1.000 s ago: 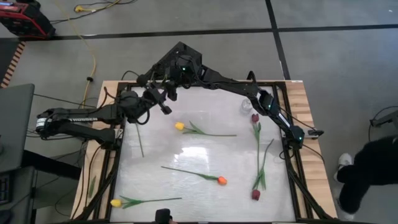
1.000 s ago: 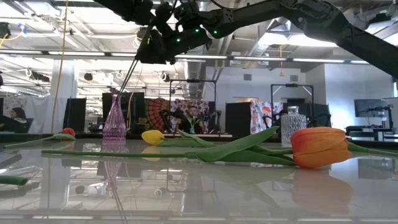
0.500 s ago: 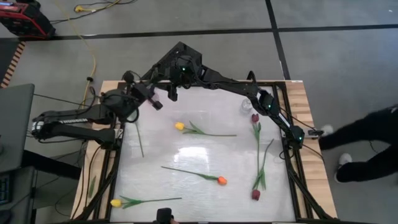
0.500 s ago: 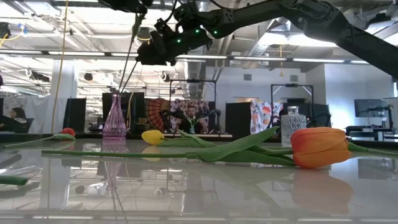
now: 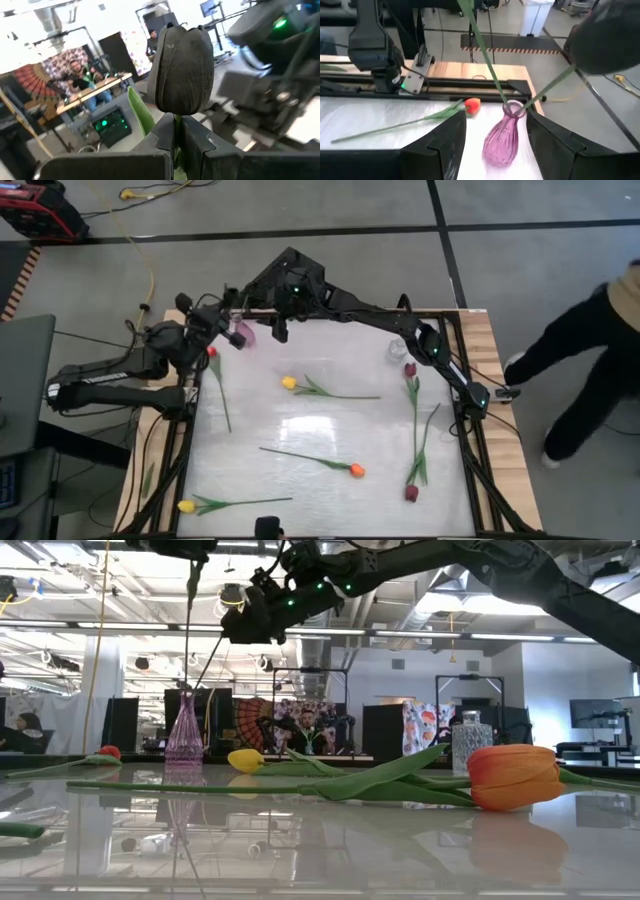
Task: Sort flowers into vase by color
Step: Put the black tulip into the violet vase
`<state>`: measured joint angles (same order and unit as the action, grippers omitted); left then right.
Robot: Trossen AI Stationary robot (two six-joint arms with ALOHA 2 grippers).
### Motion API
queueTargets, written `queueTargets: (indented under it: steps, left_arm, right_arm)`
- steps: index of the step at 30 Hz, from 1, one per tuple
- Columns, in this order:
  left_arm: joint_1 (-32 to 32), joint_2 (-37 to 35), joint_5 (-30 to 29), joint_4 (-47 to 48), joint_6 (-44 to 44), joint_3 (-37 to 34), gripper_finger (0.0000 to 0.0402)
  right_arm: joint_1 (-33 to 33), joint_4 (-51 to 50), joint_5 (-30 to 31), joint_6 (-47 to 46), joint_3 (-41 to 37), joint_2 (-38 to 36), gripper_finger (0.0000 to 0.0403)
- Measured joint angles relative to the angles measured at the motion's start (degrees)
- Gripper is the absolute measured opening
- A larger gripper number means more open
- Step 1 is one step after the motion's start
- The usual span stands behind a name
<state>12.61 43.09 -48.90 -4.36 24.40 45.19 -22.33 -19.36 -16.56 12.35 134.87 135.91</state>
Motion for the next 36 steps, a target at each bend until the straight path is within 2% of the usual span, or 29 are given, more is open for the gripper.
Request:
queueTargets:
  steps: [7,13,18,23,27,32,36]
  left_arm:
    - [6.20,-0.35,0.87,5.30,-6.67,0.02,0.0002]
    - [11.62,-0.37,6.59,9.84,-13.16,0.02,0.0002]
    - [14.93,-0.18,9.38,11.53,-16.63,-0.15,0.0010]
    - [16.91,0.57,9.96,14.20,-16.95,-0.35,0.0062]
    - [17.75,1.06,13.85,17.77,-17.71,-0.37,0.0121]
    - [17.81,1.08,16.50,26.43,-22.45,-0.35,0.0185]
    - [17.81,1.08,16.27,33.13,-26.26,-0.35,0.0213]
  right_arm:
    - [-0.68,-9.72,-1.56,0.20,0.07,-5.11,0.0234]
    - [-2.22,-18.22,-6.38,0.15,0.07,-10.68,0.0234]
    - [-2.86,-22.68,-7.69,0.59,0.07,-14.84,0.0234]
    - [-3.34,-26.98,-7.78,1.57,0.07,-18.50,0.0234]
    - [-3.77,-29.84,-7.78,2.47,0.07,-20.54,0.0234]
    - [-4.52,-33.51,-7.74,2.76,0.07,-21.65,0.0234]
    - [-5.18,-35.37,-7.74,2.76,0.07,-21.87,0.0234]
